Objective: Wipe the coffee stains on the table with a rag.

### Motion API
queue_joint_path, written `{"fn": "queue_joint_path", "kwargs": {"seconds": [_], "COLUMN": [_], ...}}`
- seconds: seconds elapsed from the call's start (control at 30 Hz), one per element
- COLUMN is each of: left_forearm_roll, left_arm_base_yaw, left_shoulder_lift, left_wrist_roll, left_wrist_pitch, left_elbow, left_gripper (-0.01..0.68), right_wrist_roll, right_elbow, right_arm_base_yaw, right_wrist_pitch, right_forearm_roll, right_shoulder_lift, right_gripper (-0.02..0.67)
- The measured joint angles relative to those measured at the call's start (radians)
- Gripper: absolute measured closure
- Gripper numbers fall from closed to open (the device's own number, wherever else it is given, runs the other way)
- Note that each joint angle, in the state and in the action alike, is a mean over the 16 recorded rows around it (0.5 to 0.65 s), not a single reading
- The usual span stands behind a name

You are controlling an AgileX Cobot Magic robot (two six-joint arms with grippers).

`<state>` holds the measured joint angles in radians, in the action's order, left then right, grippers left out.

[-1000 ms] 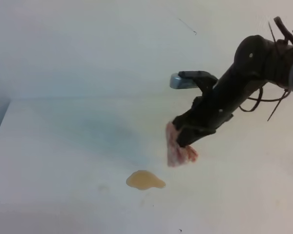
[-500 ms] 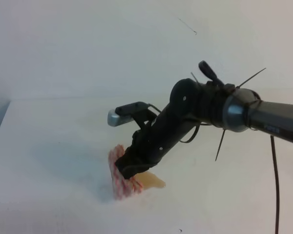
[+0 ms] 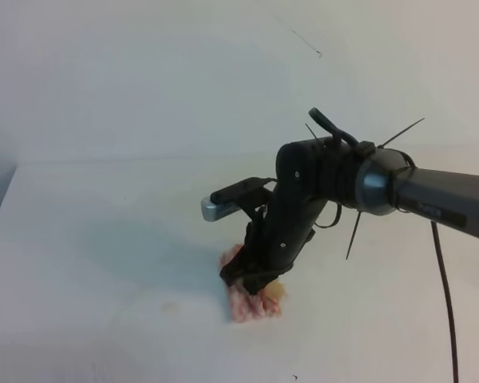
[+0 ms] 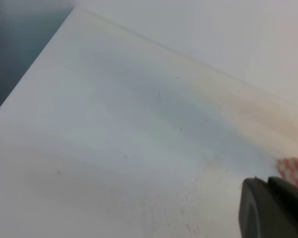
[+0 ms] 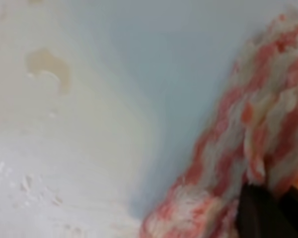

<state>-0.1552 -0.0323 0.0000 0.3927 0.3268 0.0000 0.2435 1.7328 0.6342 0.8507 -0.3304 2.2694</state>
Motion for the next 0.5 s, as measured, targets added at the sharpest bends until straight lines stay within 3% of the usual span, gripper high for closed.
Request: {"fn": "queue_joint_path", "kwargs": {"seconds": [0.5], "left_forearm_roll": [0.000], "left_arm_base_yaw": [0.000], "left_shoulder_lift": [0.000], "left_wrist_roll": [0.000], "left_wrist_pitch": [-0.001], "left_elbow": [0.003], "left_gripper": [0.674], "right_wrist_roll": [0.061], "right_elbow": [0.018], "right_arm_base_yaw": [-0.025], "right_wrist_pitch": [0.057], "right_forearm_roll": [0.063], "right_shoulder_lift": [-0.079], "right_gripper": [0.653]}}
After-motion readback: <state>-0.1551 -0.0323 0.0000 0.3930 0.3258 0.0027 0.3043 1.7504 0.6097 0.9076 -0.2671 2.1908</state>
